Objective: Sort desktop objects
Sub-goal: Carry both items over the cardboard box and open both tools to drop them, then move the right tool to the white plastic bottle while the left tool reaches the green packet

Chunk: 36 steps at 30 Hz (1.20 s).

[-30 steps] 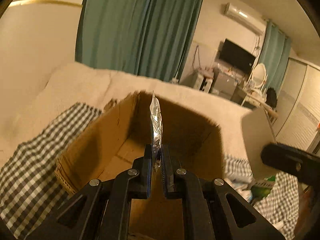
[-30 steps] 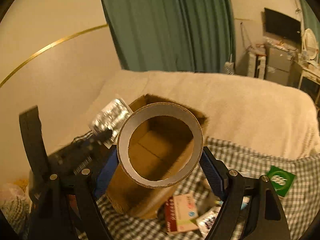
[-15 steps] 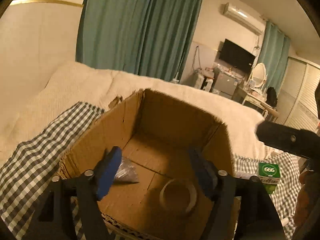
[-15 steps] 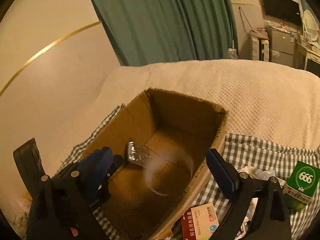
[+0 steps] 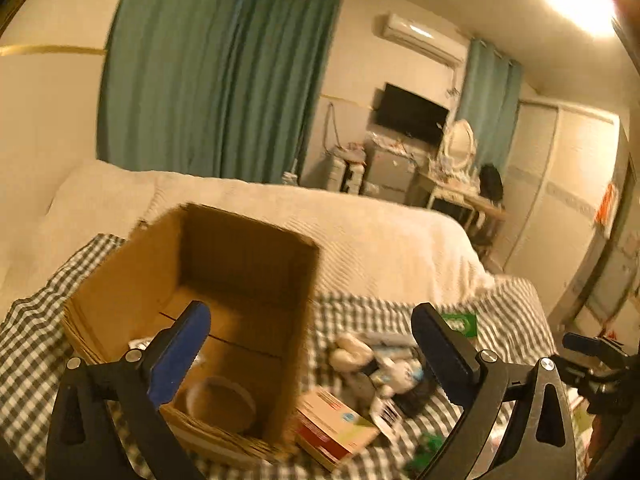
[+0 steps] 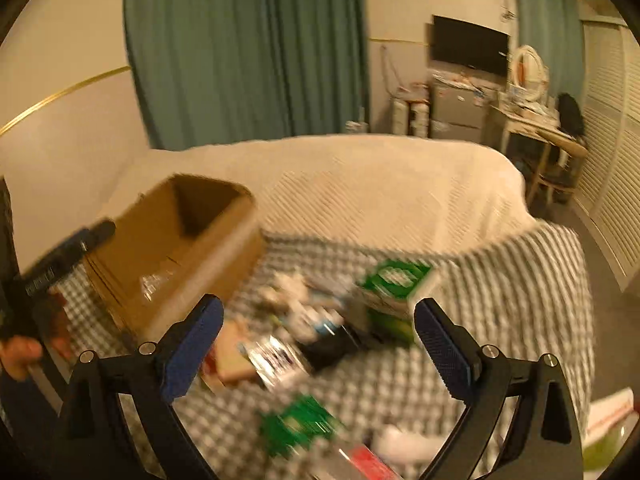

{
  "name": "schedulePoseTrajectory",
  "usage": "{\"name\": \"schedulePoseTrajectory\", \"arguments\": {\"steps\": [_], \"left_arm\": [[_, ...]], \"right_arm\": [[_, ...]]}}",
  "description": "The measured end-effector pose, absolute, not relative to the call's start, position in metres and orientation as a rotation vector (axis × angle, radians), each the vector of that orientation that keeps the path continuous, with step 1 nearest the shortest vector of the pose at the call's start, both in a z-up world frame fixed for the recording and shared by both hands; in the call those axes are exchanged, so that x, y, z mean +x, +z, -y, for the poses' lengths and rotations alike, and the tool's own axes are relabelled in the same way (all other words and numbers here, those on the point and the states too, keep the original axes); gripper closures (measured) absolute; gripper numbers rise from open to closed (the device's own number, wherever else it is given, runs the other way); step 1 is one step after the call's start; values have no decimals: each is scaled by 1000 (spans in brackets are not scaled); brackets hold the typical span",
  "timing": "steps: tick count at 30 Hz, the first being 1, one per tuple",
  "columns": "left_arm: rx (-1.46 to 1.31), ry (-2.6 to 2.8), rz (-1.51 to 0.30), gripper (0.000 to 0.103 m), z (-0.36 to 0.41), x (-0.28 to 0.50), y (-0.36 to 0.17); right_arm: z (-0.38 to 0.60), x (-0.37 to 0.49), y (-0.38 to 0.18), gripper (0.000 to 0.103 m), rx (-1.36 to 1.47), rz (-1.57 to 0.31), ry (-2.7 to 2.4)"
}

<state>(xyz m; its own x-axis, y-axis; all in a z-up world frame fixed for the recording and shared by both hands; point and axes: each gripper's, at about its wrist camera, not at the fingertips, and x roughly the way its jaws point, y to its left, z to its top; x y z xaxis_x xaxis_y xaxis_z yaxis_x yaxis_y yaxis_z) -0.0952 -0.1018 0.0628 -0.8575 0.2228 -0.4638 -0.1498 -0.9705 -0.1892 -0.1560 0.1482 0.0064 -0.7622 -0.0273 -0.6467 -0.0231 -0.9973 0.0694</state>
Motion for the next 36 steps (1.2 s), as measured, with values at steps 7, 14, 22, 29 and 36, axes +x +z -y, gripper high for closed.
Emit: {"name": "schedulePoseTrajectory", "arguments": {"steps": [7,14,22,29,36], "left_arm": [[-894,2664,37,0,12,-63,18],[-1028,2559,-280,0,-47,-52,-42],[-1139,2464,-216,0,-44,-66,-76],[-1219,2353,-230,36,-54,-72,-94],[-1209,2346,-221,42,-52,-71,-94]], "right_arm": [[-195,-119,-50,6,1275,207,-2921],[-213,-102,-79,6,1355,263,-2903],[-223,-99,-90,6,1391,311,-2897],[-229,-105,-105,6,1468,310,-2900],[-245,-123,-125,6,1562,388,-2842]]}}
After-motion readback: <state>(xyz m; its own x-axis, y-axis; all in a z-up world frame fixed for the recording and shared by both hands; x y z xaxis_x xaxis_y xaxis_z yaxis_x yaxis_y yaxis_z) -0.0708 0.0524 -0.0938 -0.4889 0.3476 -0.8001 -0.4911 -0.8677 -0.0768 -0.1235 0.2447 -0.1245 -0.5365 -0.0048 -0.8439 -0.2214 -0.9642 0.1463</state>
